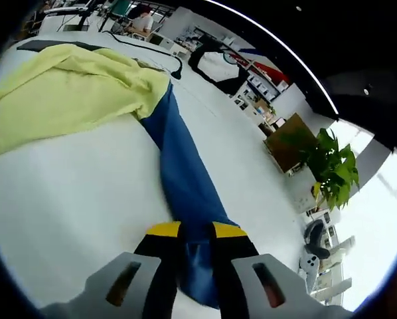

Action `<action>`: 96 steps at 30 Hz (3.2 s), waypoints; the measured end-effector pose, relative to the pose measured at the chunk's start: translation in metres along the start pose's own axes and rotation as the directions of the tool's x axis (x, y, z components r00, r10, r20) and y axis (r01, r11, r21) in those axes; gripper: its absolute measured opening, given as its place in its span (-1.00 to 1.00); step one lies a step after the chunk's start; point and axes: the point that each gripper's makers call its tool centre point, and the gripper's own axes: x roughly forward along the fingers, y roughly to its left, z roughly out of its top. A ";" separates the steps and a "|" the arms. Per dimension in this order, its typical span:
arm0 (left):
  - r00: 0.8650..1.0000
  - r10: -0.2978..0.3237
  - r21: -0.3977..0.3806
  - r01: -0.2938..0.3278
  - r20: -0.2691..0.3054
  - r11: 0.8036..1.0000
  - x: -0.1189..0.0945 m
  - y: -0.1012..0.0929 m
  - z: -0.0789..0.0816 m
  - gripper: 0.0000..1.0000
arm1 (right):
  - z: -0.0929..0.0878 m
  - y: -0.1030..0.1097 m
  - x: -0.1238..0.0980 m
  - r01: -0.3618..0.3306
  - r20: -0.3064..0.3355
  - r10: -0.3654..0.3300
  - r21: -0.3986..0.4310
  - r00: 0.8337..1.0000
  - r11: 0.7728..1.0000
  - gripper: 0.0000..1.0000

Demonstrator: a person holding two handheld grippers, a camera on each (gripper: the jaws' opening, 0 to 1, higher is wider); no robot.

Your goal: Fold the garment on the visible template until the final outline fits inside the template.

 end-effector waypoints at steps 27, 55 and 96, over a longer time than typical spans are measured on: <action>1.000 -0.001 -0.004 0.001 -0.006 1.000 0.001 0.002 -0.001 0.99 | 0.020 -0.054 -0.007 0.035 -0.051 -0.031 0.075 0.998 0.997 -1.00; 1.000 0.010 -0.008 -0.010 -0.014 1.000 0.001 0.005 -0.004 0.99 | -0.016 -0.109 0.077 0.005 -0.342 0.016 0.060 0.940 0.998 -1.00; 0.999 0.008 -0.003 -0.008 -0.034 1.000 0.004 0.002 -0.008 0.99 | -0.059 -0.166 0.057 0.047 -0.271 0.021 0.244 0.962 0.969 -0.74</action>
